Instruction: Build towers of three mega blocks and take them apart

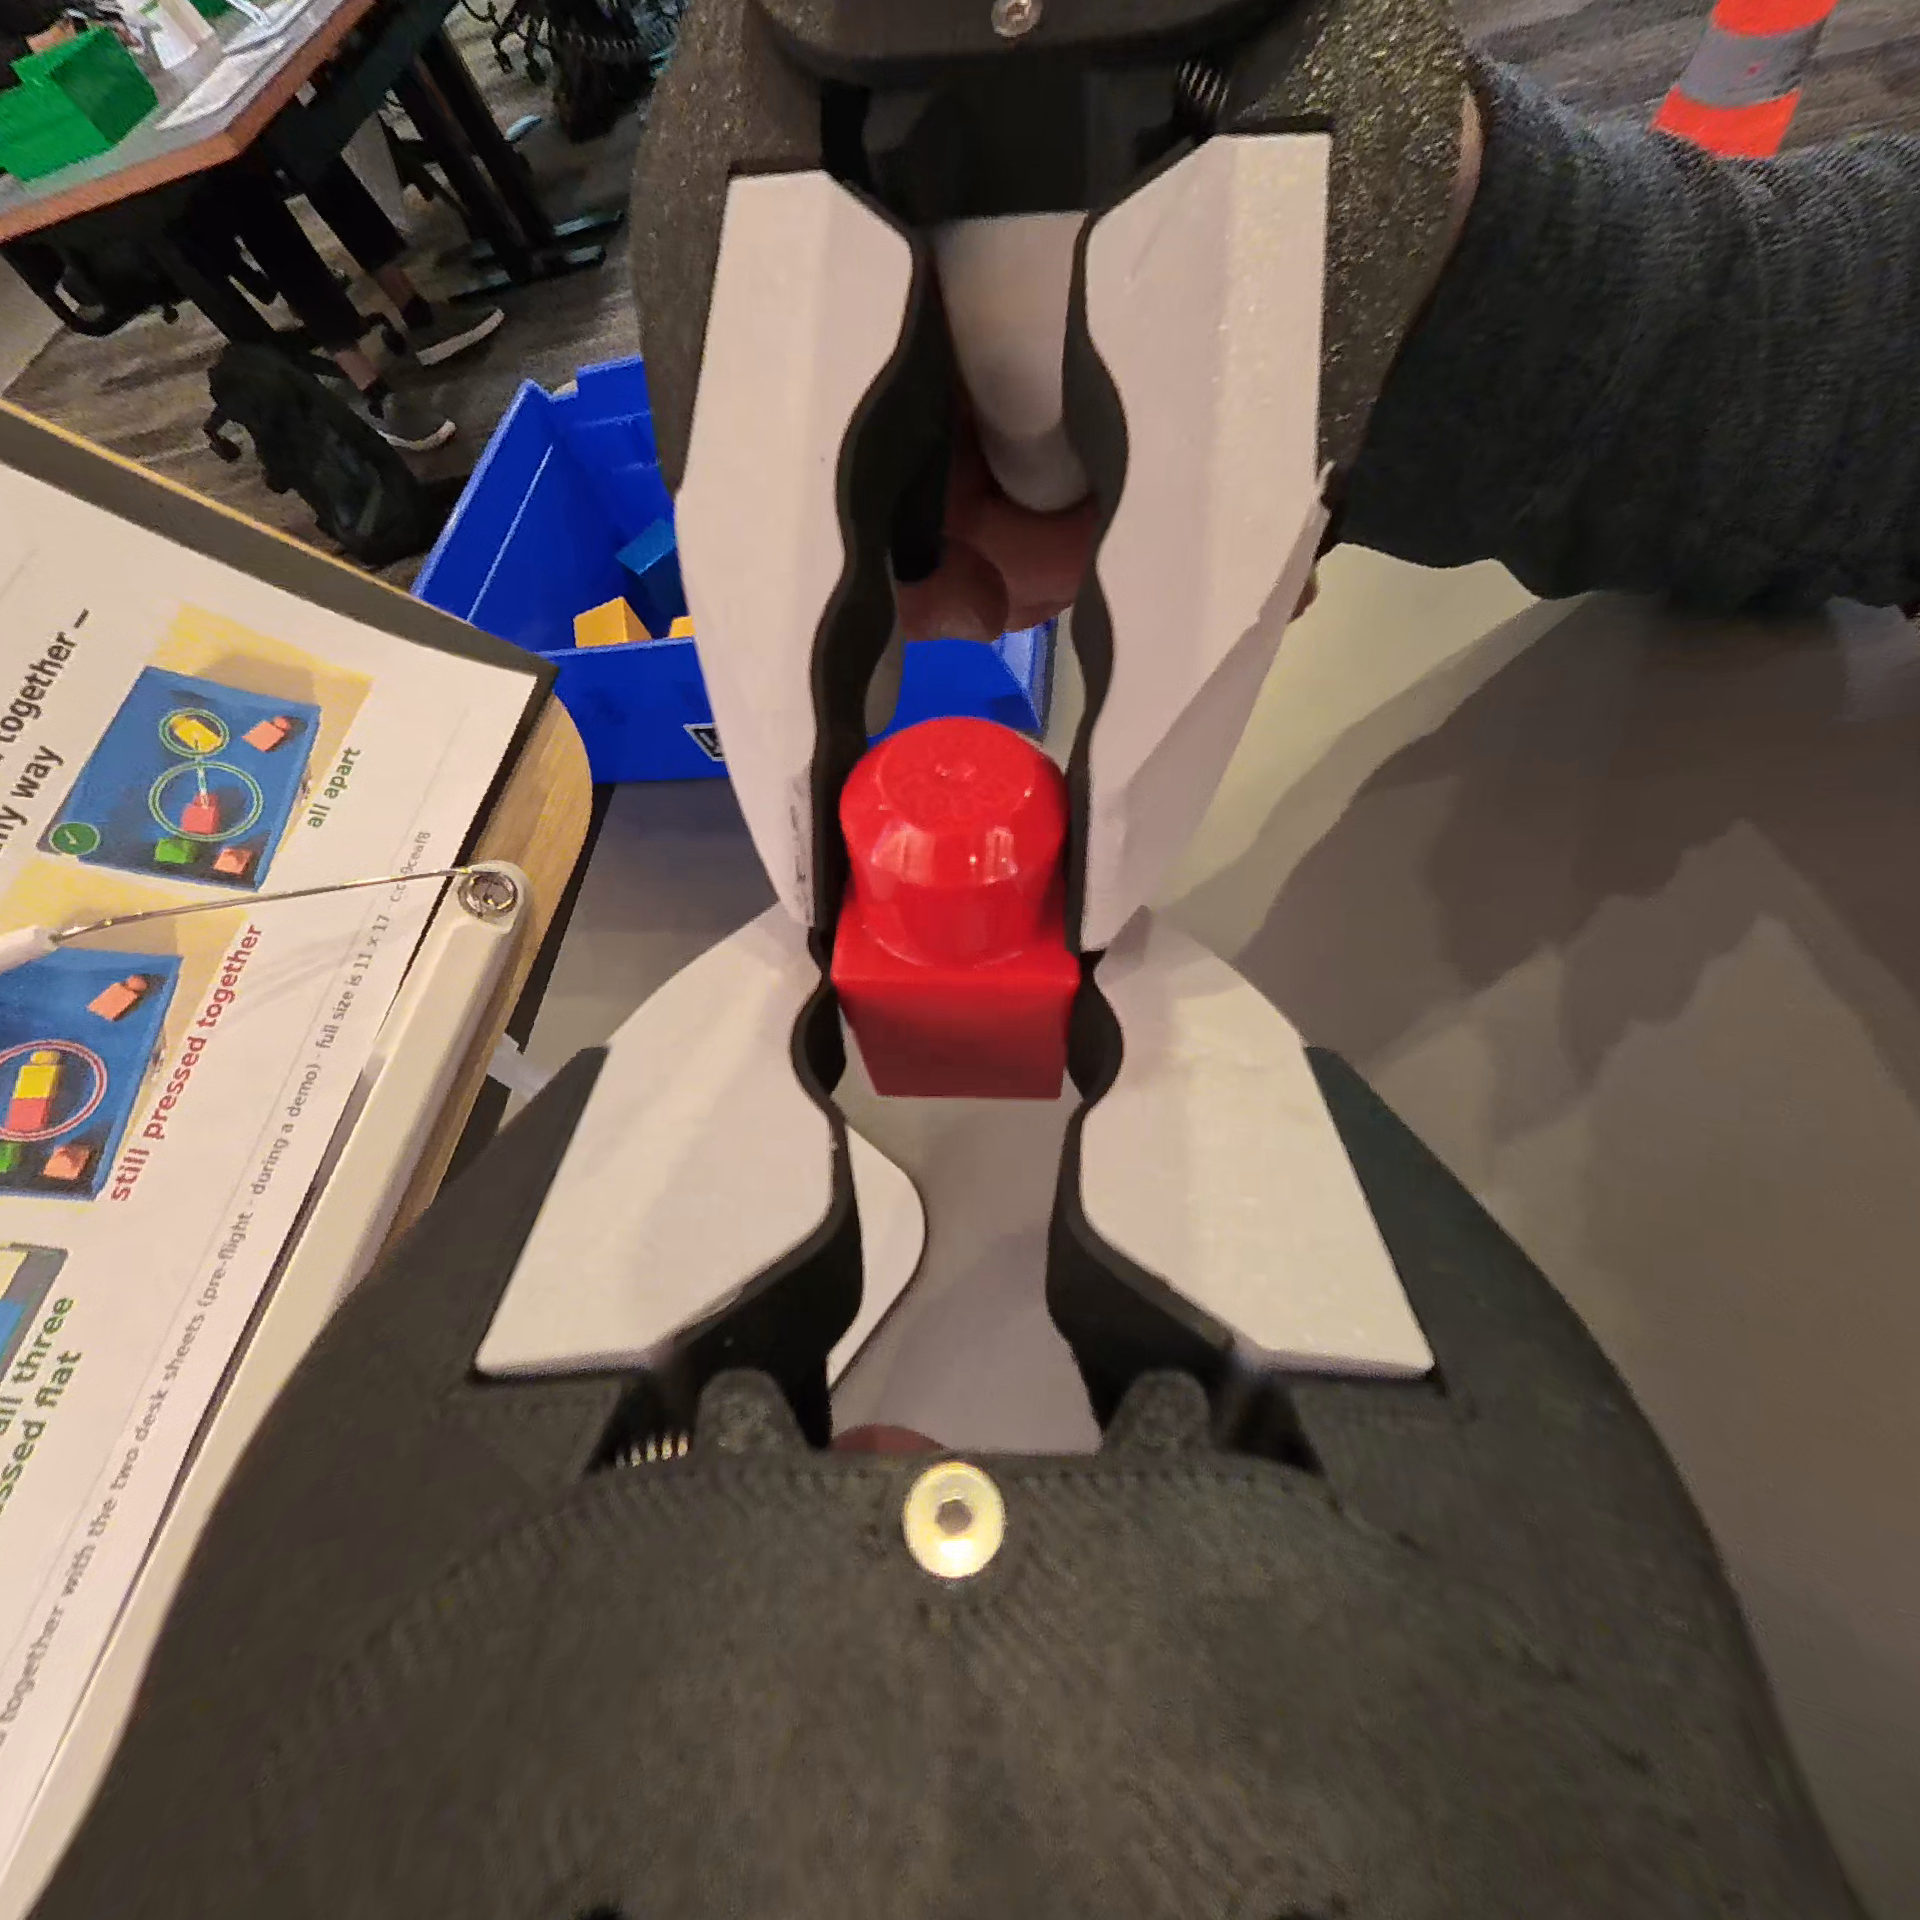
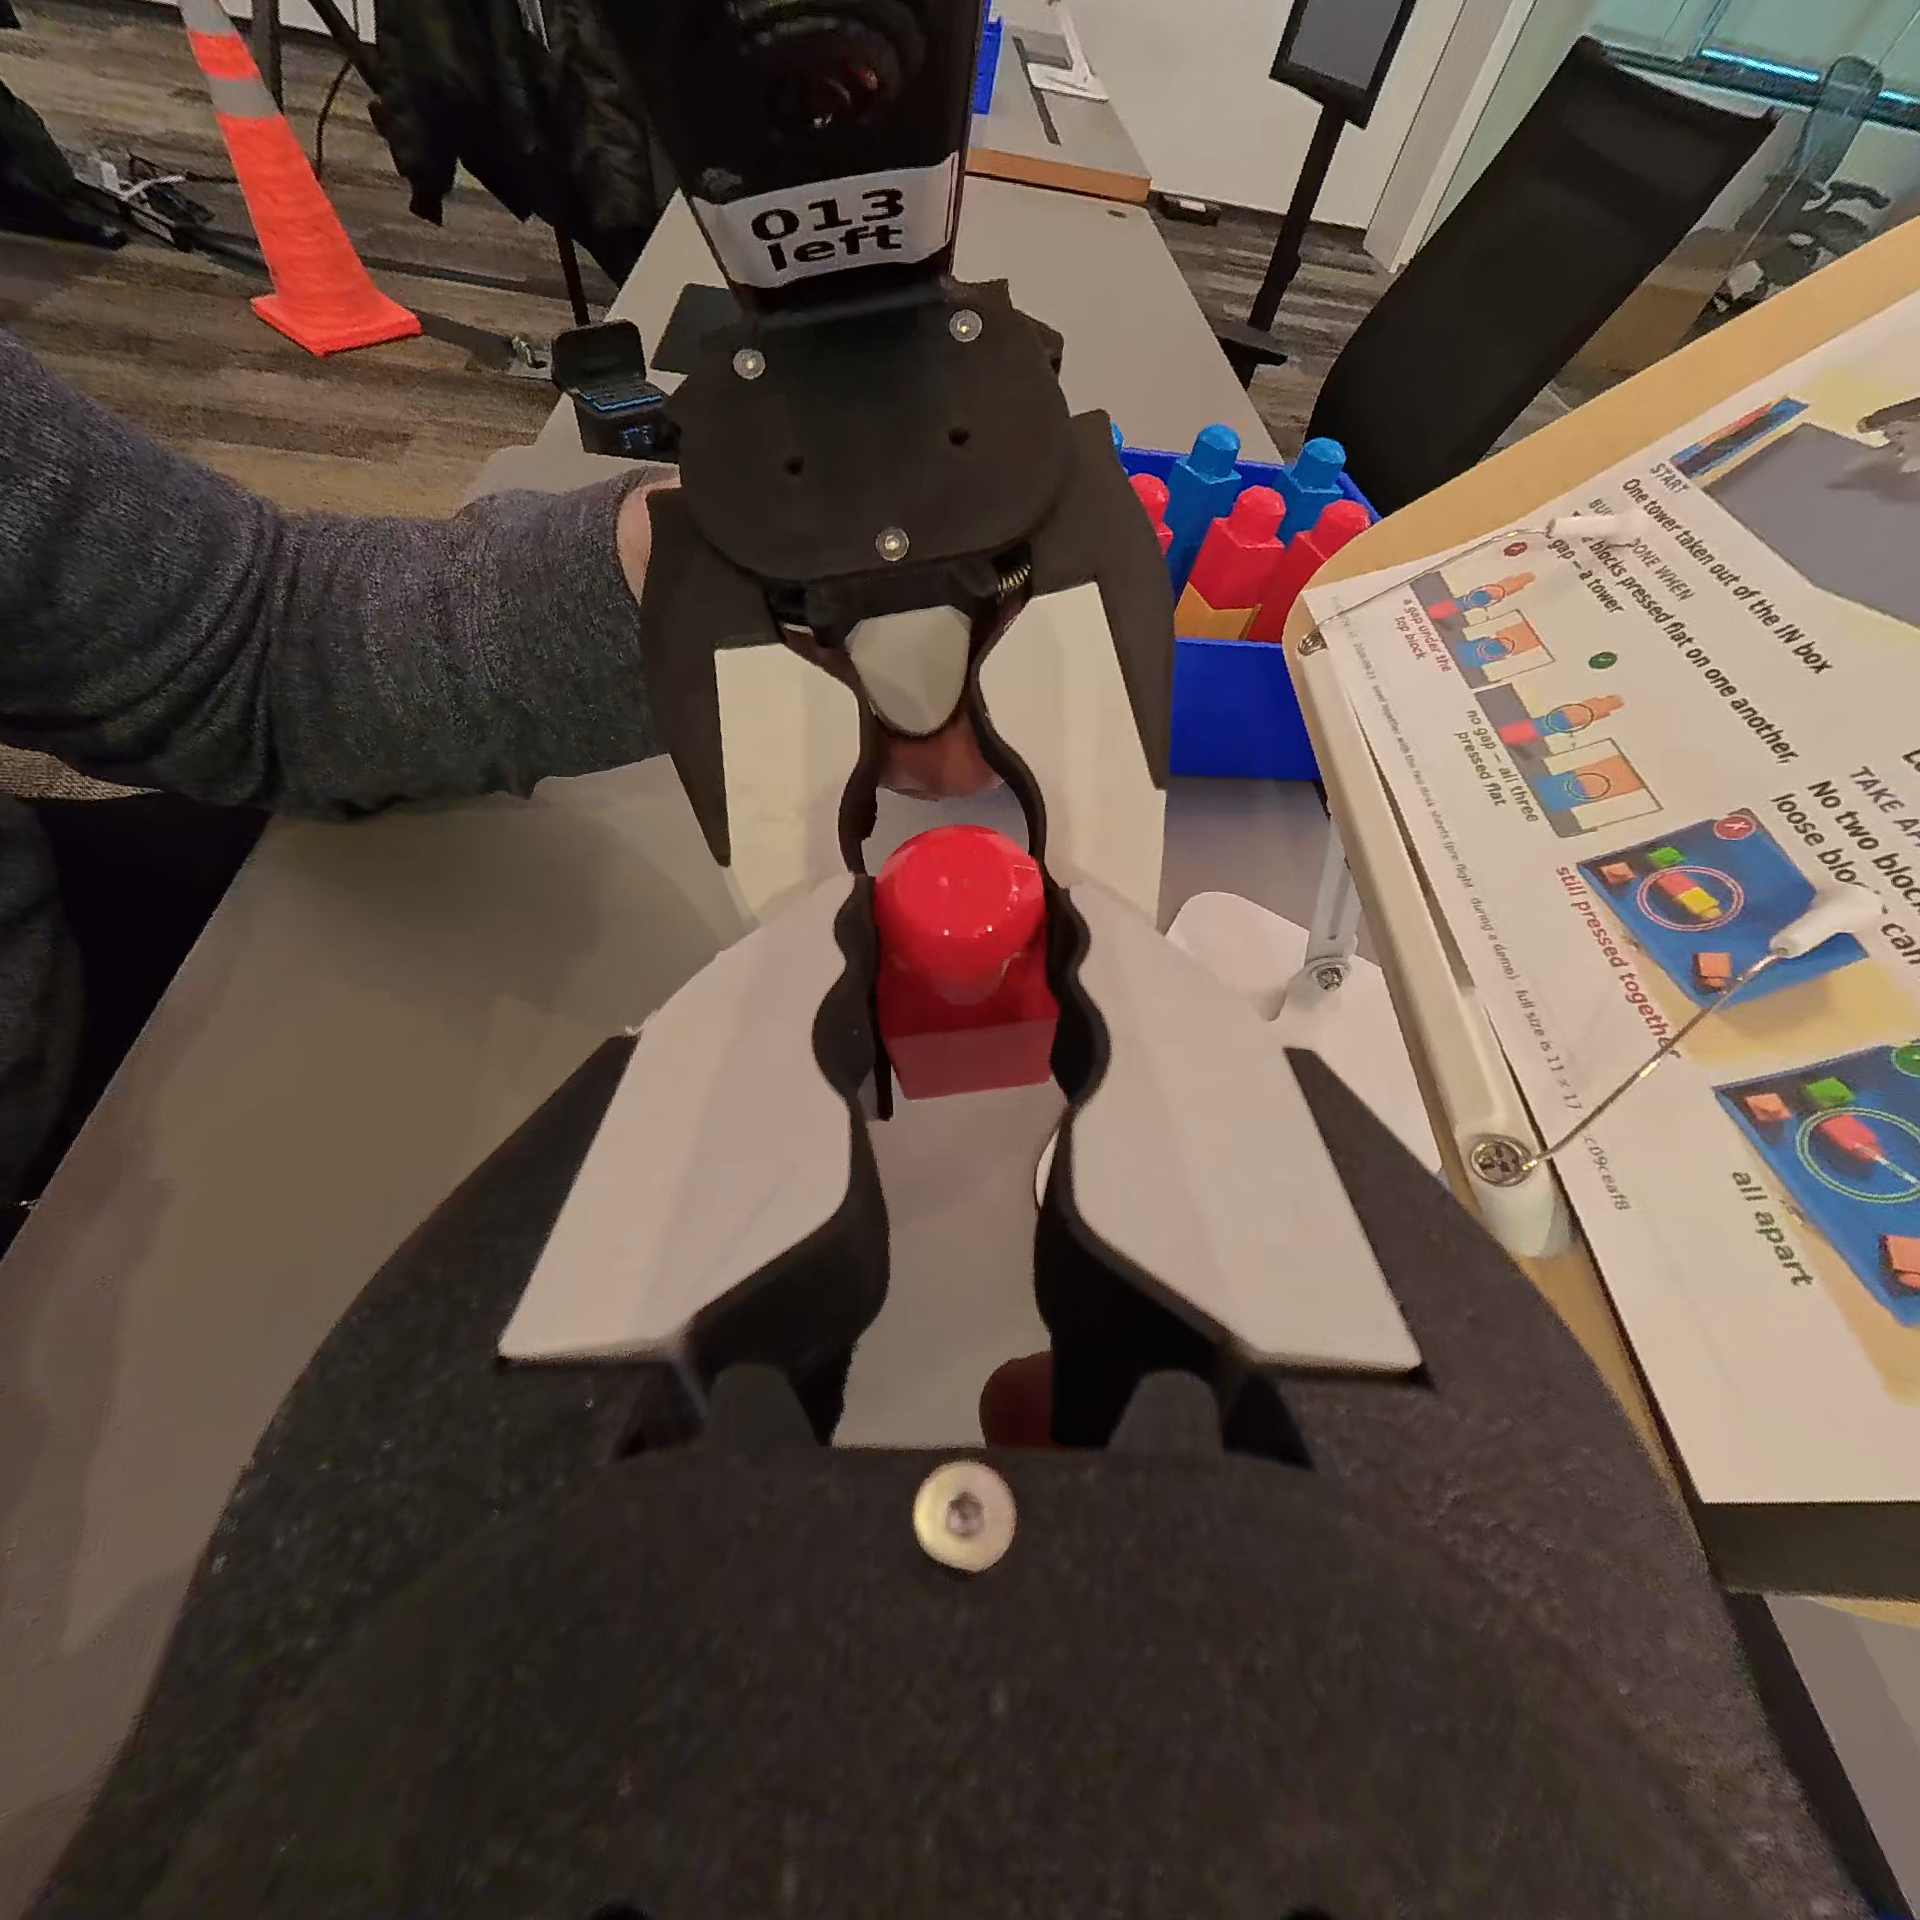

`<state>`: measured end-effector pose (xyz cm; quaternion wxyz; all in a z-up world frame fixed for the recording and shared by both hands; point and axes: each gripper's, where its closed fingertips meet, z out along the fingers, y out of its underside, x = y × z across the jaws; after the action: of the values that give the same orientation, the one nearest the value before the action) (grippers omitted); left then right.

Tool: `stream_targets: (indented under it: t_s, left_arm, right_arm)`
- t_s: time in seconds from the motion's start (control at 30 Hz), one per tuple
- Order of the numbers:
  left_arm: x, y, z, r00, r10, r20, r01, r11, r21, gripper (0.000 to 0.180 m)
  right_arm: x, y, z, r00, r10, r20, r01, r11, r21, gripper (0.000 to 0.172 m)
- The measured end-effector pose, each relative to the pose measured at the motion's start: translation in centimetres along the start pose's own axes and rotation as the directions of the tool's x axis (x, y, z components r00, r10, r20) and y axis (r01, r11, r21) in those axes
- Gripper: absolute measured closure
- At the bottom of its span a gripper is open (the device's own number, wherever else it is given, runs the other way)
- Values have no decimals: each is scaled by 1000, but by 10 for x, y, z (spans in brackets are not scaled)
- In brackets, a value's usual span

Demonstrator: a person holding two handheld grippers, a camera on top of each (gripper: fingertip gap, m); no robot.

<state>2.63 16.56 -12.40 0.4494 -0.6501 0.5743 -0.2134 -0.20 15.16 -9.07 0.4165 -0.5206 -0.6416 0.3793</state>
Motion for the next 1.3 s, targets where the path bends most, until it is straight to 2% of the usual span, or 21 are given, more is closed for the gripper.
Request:
stream_targets:
  t_s: [0.33,0.43,0.5,0.63,0.7,0.83,0.93,1.0,1.13,1.2,1.3]
  left_arm:
    - [-12,7,1,995,44,94,-38,997,-64,130]
    - [-16,7,-5,993,40,112,-34,998,-62,130]
    - [-21,7,-12,991,34,132,-27,998,-52,133]
    - [-28,8,-23,989,8,149,-2,999,-39,139]
    - [-33,11,-25,986,-1,165,8,999,-42,142]
    - [-35,11,-27,987,-25,158,28,999,-20,142]
    - [-35,13,-25,987,-24,160,29,999,-31,141]
    - [-35,14,-25,987,-24,162,30,999,-33,141]
    - [-38,15,-34,977,-47,208,55,998,-35,140]
    - [-41,21,-49,960,-57,275,74,996,-52,140]
    - [-50,43,-88,904,-109,413,150,986,-69,139]
  right_arm:
    - [15,-7,-23,996,-4,-89,6,1000,21,143]
    - [31,-8,-47,982,-12,-187,14,1000,10,143]
    - [53,-4,-77,954,13,-298,-11,1000,7,143]
    - [104,45,-149,844,110,-525,-171,983,-69,143]
    - [119,71,-175,801,197,-565,-272,961,-51,143]
    - [140,144,-205,697,329,-637,-496,863,-98,142]
    - [152,172,-215,628,368,-685,-573,815,-87,132]
    - [153,166,-216,621,370,-690,-565,822,-68,132]
    - [144,128,-207,669,301,-680,-467,882,-69,135]
    - [135,110,-198,706,269,-655,-421,903,-82,136]
    - [123,92,-181,761,217,-612,-360,925,-119,136]
